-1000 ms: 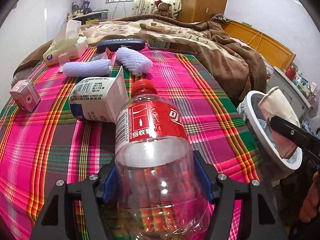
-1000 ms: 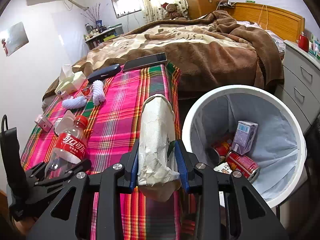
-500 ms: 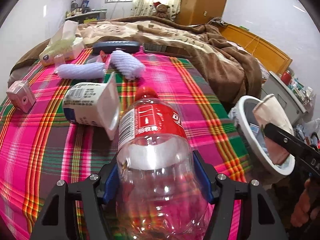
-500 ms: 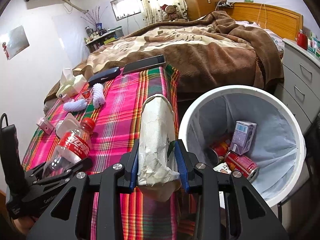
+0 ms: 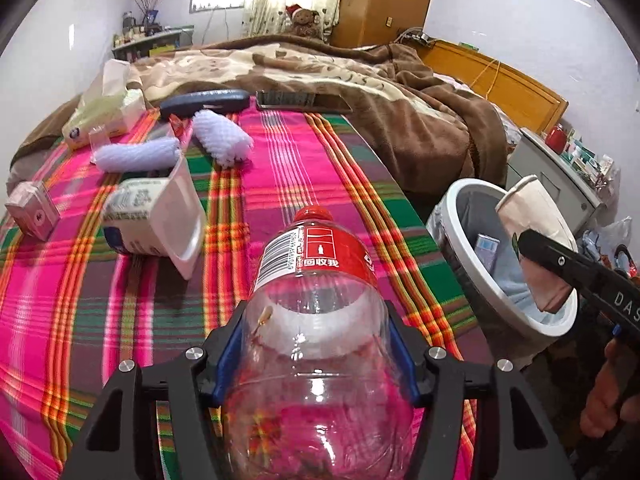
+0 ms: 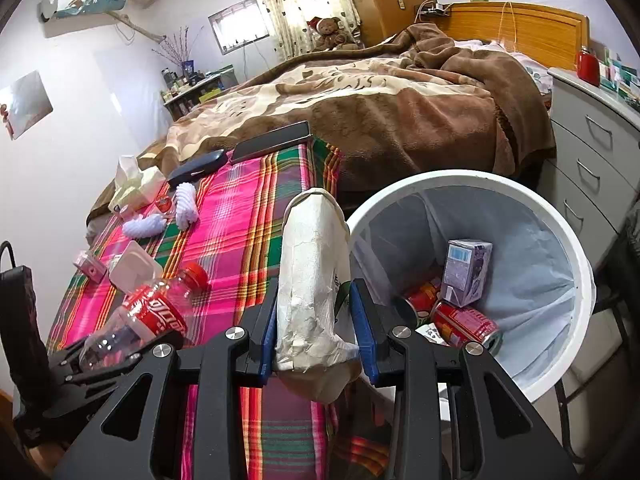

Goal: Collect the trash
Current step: 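Carry the Coca-Cola bottle and the white paper cup over the white bin with both tools, then open both tools to drop the bottle and the cup into the bin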

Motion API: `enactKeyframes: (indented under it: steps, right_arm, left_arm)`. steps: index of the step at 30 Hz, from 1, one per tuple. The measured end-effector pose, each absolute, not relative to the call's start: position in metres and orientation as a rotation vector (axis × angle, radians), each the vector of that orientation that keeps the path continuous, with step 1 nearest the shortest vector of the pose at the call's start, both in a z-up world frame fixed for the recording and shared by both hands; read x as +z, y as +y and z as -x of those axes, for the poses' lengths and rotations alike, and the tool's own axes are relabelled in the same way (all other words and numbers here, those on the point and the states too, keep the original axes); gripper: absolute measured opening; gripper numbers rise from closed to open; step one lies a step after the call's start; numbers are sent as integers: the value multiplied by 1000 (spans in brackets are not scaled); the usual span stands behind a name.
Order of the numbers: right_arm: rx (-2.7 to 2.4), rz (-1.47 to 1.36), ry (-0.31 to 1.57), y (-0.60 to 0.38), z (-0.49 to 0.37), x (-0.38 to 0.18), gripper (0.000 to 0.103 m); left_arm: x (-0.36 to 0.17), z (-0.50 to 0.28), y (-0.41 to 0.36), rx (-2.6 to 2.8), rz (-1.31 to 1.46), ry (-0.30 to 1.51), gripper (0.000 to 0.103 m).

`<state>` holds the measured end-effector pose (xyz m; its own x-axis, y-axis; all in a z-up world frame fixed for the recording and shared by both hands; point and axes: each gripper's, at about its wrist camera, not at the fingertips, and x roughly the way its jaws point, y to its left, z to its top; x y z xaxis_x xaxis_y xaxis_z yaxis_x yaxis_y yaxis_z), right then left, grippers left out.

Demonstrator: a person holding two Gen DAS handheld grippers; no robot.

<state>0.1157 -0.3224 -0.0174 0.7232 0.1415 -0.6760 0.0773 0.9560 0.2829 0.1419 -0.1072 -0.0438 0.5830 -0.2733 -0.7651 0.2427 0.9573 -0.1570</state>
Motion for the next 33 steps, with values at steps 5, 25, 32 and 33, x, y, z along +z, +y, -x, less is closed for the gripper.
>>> enactKeyframes:
  steps: [5, 25, 32, 33]
  right_arm:
    - [44, -317, 763, -324, -115, -18, 35]
    - [-44, -353, 714, -374, -100, -8, 35]
    - [-109, -337, 724, -404, -101, -7, 35]
    - [-113, -338, 729, -407, -102, -9, 35]
  left_arm:
    - [-53, -146, -110, -292, 7, 936, 63]
    - [-19, -145, -167, -389, -53, 869, 62]
    - [3, -151, -219, -483, -90, 820, 62]
    - [4, -152, -226, -497, -88, 819, 62]
